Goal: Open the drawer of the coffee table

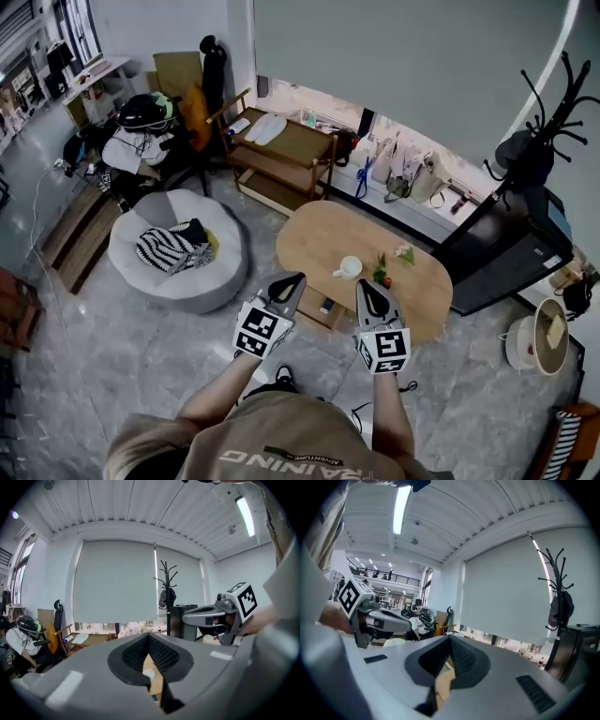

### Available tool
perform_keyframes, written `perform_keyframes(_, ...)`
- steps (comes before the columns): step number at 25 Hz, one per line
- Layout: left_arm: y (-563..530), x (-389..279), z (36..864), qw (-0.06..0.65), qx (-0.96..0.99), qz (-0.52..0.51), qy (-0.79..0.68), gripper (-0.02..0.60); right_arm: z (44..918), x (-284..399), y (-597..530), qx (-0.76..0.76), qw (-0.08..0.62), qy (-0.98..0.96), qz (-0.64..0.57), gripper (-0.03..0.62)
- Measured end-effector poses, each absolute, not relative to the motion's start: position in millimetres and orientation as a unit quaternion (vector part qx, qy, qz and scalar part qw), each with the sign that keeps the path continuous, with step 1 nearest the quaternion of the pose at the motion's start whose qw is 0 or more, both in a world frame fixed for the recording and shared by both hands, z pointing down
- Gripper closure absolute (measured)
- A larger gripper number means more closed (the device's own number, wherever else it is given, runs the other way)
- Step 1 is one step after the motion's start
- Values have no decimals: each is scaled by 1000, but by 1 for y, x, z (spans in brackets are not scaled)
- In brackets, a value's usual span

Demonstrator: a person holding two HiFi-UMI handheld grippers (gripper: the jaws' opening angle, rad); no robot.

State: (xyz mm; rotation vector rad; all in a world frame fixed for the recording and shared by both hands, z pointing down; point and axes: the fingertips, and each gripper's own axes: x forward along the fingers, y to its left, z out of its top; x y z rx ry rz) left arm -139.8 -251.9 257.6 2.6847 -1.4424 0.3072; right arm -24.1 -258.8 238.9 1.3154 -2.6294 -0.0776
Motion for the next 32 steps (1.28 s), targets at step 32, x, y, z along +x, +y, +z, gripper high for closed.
perform_keyframes(32,-302,-115,202,-13,884,70,-461,575,192,-30,-293,457,82,-885,-48,589)
